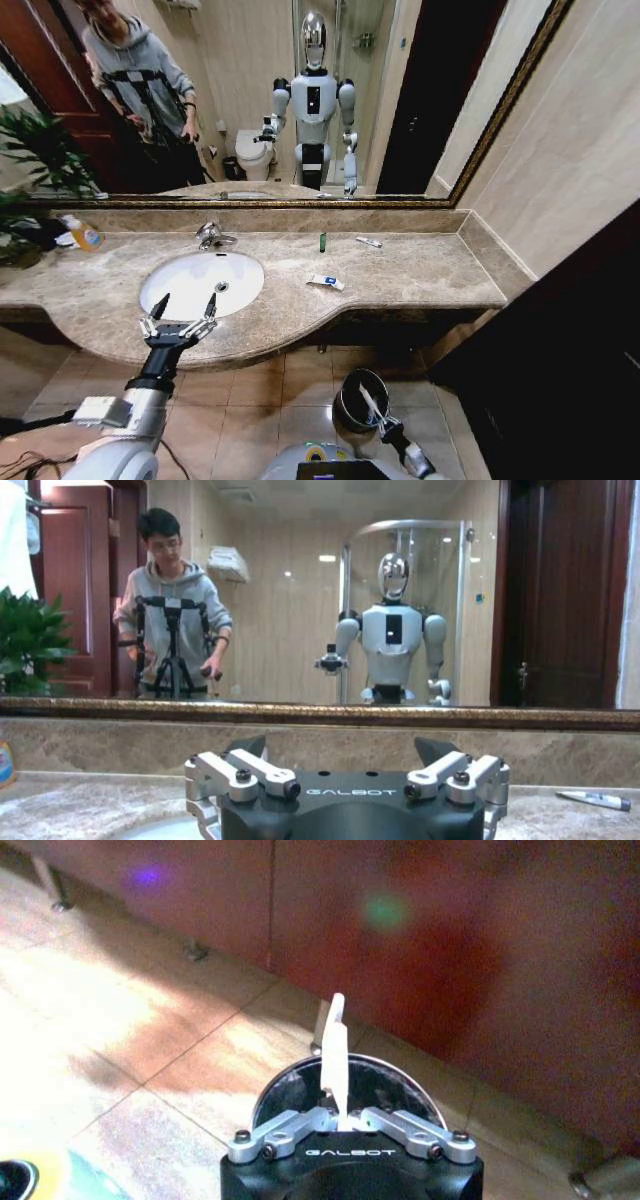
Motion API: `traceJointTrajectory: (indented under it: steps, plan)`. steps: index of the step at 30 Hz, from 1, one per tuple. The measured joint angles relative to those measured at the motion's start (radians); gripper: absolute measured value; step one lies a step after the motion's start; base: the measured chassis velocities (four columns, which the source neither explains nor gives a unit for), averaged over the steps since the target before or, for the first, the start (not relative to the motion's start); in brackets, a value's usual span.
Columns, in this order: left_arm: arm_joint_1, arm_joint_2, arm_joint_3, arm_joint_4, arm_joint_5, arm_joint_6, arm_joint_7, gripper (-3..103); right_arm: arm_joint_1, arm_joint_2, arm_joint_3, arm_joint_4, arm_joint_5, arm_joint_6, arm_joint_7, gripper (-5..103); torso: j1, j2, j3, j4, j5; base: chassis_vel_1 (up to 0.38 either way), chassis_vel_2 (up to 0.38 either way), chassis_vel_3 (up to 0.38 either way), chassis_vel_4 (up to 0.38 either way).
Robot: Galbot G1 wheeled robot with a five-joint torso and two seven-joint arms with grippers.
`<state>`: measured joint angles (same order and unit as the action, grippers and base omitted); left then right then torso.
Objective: Pick up the trash from the sink and place it in the trash bin.
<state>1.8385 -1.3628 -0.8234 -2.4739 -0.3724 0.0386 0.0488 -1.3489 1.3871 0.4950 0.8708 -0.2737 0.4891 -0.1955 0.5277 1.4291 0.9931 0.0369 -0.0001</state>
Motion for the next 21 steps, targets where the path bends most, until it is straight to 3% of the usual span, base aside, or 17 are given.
traceJointTrajectory:
  steps: [4, 6, 9, 10, 12, 17, 18, 21]
  plan:
    - [0.0, 0.0, 0.0, 0.0, 0.0, 0.0, 0.0, 100, 0.017, 0.01, -0.001, -0.009, -0.034, -0.018, 0.012, -1, 0.0, 0.0, 0.0, 0.0, -0.0003, 0.0, 0.0, 0.0, 0.0]
    - [0.0, 0.0, 0.0, 0.0, 0.0, 0.0, 0.0, 100, 0.026, 0.013, -0.001, -0.019, -0.038, -0.017, 0.016, 9, 0.0, 0.0, 0.0, 0.0001, 0.0003, 0.0, 0.0, 0.0, 0.0]
    - [0.0, 0.0, 0.0, 0.0, 0.0, 0.0, 0.0, 100, 0.026, 0.007, -0.002, -0.021, -0.037, -0.016, 0.013, 15, 0.0, 0.0, 0.0, 0.0, -0.0002, 0.0, 0.0, 0.0, 0.0]
    - [0.0, 0.0, 0.0, 0.0, 0.0, 0.0, 0.0, 100, 0.025, 0.003, 0.0, -0.024, -0.039, -0.008, 0.012, 25, 0.0, 0.0, 0.0, 0.0, 0.0, 0.0, 0.0, 0.0, 0.0]
    - [0.0, 0.0, 0.0, 0.0, 0.0, 0.0, 0.0, 100, 0.024, 0.002, 0.001, -0.025, -0.039, -0.005, 0.012, 25, 0.0, 0.0, 0.0, 0.0, 0.0001, 0.0, 0.0, 0.0, 0.0]
    - [0.0, 0.0, 0.0, 0.0, 0.0, 0.0, 0.0, 100, 0.006, -0.014, 0.002, -0.005, -0.022, 0.001, 0.015, 47, 0.0, 0.0, 0.0, -0.0001, 0.0001, 0.0, 0.0, 0.0, 0.0]
    - [0.0, 0.0, 0.0, 0.0, 0.0, 0.0, 0.0, 100, 0.006, -0.014, 0.002, -0.005, -0.022, 0.001, 0.015, 47, 0.0, 0.0, 0.0, -0.0001, 0.0001, 0.0, 0.0, 0.0, 0.0]
    - [0.0, 0.0, 0.0, 0.0, 0.0, 0.0, 0.0, 100, -0.009, -0.021, 0.006, 0.029, -0.008, 0.025, 0.017, 63, 0.0, 0.0, 0.0, 0.0, 0.0004, 0.0, 0.0, 0.0, 0.0]
